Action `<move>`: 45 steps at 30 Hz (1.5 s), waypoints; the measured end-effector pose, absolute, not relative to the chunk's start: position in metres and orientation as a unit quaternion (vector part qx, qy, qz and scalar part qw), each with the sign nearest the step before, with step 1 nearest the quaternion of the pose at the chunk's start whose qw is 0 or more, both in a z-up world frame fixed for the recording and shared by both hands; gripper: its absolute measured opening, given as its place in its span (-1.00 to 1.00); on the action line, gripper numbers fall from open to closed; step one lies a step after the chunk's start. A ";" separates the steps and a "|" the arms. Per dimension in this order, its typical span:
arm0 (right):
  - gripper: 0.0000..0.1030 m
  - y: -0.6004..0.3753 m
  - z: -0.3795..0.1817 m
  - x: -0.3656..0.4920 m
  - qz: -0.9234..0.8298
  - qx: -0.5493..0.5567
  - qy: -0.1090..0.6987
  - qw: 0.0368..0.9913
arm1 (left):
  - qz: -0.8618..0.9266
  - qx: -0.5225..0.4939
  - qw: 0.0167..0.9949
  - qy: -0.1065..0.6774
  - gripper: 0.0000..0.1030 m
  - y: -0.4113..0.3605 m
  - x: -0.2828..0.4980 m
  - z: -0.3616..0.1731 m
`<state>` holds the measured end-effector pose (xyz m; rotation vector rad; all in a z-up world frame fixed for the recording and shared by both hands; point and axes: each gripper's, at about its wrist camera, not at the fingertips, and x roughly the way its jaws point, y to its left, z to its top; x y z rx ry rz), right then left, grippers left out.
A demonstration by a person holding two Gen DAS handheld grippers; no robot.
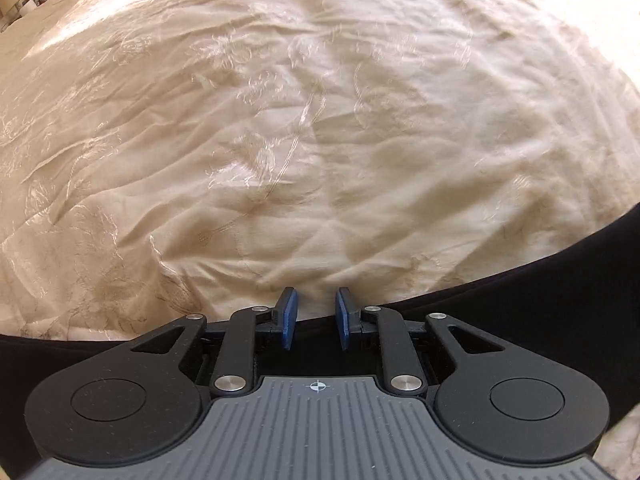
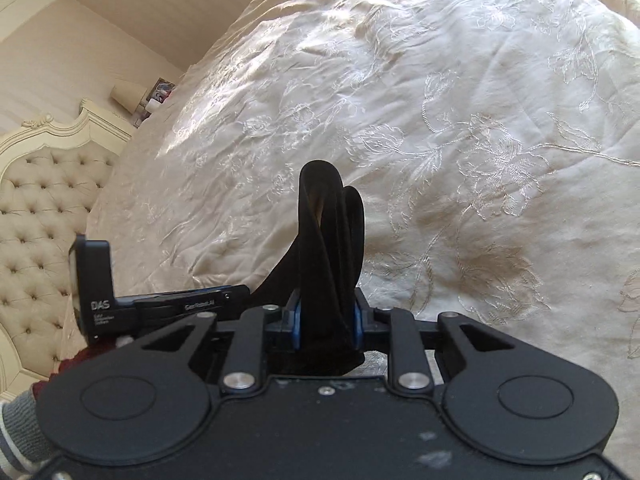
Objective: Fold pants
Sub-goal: 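Lift the bundle end with the right gripper and fold it over the middle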
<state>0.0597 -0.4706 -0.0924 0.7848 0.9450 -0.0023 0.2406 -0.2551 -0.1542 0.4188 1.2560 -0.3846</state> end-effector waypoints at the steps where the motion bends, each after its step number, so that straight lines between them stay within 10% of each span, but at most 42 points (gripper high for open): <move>1: -0.53 -0.468 -0.089 0.059 -0.004 0.369 0.440 0.818 | -0.181 0.210 0.764 0.583 -0.60 -0.258 0.244 -0.160; 32: -0.53 -0.333 -0.017 0.100 -0.017 0.277 0.428 0.860 | -0.142 0.058 0.808 0.568 -0.60 -0.108 0.192 -0.101; 45: -0.53 -0.172 -0.110 0.158 0.043 0.186 0.499 0.845 | -0.069 0.033 0.807 0.585 -0.60 0.010 0.174 -0.092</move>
